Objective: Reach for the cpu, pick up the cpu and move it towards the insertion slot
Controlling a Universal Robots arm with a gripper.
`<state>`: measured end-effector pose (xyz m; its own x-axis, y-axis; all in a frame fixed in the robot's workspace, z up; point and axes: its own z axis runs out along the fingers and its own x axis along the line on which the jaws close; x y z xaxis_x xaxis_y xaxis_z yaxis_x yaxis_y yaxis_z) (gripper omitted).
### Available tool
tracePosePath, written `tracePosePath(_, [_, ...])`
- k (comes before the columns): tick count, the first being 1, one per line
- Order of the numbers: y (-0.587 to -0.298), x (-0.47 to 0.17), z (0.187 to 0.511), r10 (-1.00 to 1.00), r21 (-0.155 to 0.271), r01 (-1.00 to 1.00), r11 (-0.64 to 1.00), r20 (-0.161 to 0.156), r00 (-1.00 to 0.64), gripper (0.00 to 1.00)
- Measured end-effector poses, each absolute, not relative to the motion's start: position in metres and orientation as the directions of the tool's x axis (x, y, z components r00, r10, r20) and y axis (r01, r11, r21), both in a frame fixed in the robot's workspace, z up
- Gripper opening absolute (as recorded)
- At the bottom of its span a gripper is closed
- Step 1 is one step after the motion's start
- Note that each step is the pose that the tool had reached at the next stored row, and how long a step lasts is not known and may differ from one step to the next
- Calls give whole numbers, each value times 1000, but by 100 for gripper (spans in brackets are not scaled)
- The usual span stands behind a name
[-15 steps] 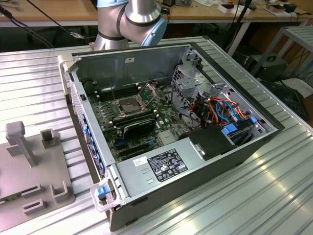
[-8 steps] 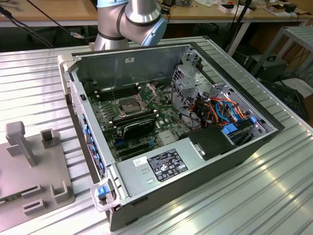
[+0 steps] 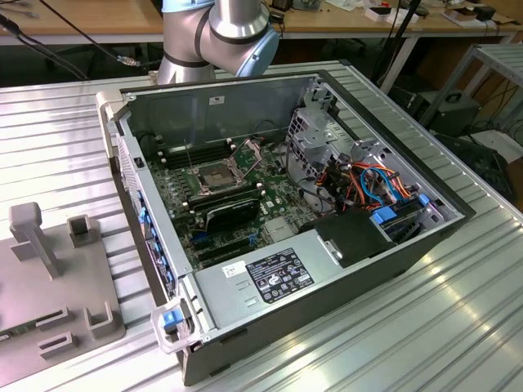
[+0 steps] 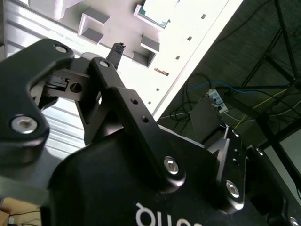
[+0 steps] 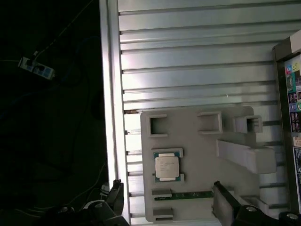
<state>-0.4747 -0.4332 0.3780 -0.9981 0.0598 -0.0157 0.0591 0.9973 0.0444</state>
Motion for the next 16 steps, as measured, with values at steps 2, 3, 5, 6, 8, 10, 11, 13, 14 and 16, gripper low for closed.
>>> tracePosePath(2, [-433, -473, 374, 57, 44, 56, 997, -15, -998, 84])
tracePosePath(3, [-433, -472, 370, 60, 45, 59, 997, -15, -998, 84])
tracePosePath(5, [-433, -472, 365, 67, 44, 66, 997, -15, -998, 84])
tracePosePath(6, [-433, -472, 362, 67, 44, 66, 997, -15, -998, 84])
tracePosePath(8, [-433, -472, 357, 67, 44, 66, 997, -15, -998, 84])
tracePosePath(10, [-433, -472, 352, 67, 44, 66, 997, -15, -998, 84])
tracePosePath(11, [-433, -472, 349, 67, 44, 66, 997, -15, -998, 84])
tracePosePath(13, [-433, -472, 343, 67, 44, 66, 997, -15, -998, 83])
tracePosePath(14, [-433, -472, 342, 67, 44, 66, 997, -14, -998, 83])
tracePosePath(16, [-433, -472, 336, 67, 44, 66, 997, -15, -998, 76])
